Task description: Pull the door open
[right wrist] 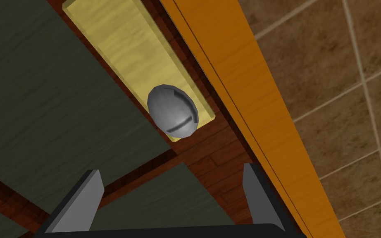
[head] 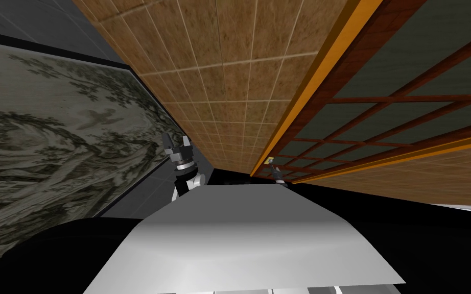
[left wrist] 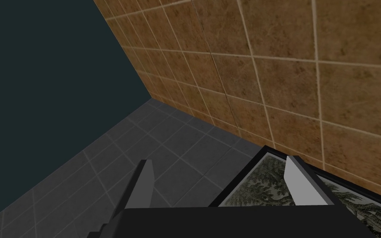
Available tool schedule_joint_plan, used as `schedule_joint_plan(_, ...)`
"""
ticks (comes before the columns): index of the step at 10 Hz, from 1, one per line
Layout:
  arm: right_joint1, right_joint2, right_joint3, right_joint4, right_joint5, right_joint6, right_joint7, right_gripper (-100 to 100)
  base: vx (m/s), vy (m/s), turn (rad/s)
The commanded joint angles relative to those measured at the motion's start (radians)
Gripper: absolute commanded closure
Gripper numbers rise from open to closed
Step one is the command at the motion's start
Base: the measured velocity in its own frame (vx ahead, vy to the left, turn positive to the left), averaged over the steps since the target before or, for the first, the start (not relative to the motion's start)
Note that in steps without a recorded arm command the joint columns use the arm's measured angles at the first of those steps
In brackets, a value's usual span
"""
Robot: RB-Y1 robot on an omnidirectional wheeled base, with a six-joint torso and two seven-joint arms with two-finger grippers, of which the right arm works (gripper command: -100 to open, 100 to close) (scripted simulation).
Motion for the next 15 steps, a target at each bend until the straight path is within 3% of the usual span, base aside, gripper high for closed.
schedule_joint_plan(1, 0.009, -0.002, -0.007, -0.002, 0.010, -0.006, 0.050, -100, 0.000, 0.024, -0.024)
schedule_joint_plan(15, 0.077, -0.018, -0.065, 0.010, 0.086, -0.069, 0.392, -100, -0.002, 0.029, -0.025)
